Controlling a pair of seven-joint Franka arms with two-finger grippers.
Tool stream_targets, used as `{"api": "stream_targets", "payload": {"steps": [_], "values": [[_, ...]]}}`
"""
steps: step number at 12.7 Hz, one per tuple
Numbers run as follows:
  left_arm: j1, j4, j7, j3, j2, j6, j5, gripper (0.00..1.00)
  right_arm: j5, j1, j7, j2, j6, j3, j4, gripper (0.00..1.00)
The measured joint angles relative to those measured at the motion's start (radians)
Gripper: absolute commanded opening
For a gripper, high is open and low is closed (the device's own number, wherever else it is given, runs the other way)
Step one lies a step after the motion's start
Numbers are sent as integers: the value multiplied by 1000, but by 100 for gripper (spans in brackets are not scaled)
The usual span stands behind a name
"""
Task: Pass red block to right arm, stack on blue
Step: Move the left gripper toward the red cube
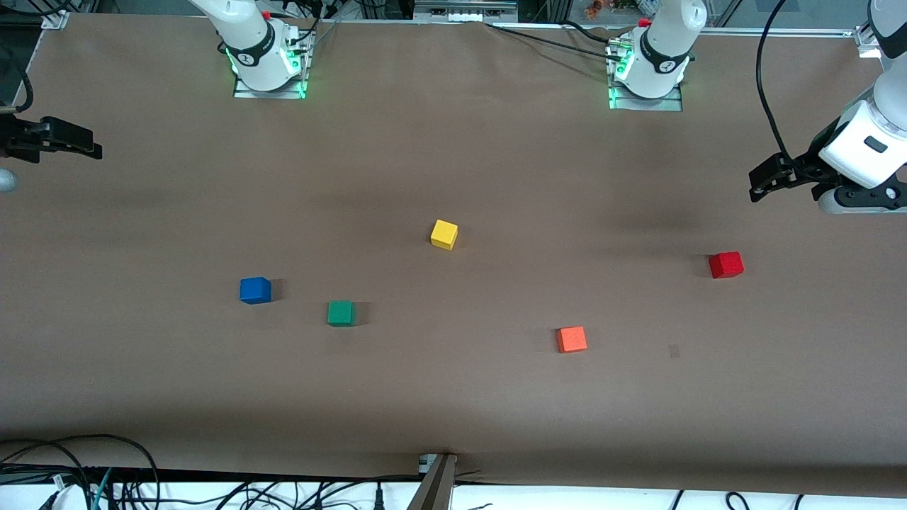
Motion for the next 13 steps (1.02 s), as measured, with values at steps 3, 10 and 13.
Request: {"api": "stream_targets", "payload": {"steps": [3, 10, 13], "values": [[0, 0, 0, -1, 0, 0, 0, 100, 0, 0, 0, 3, 1, 0, 0, 100], [0, -12, 0, -5, 2, -19, 0, 100, 0, 0, 0, 5, 3, 0, 1, 100], [0, -16, 0, -5, 1, -22, 0, 100, 0, 0, 0, 5, 3, 0, 1, 100]]}}
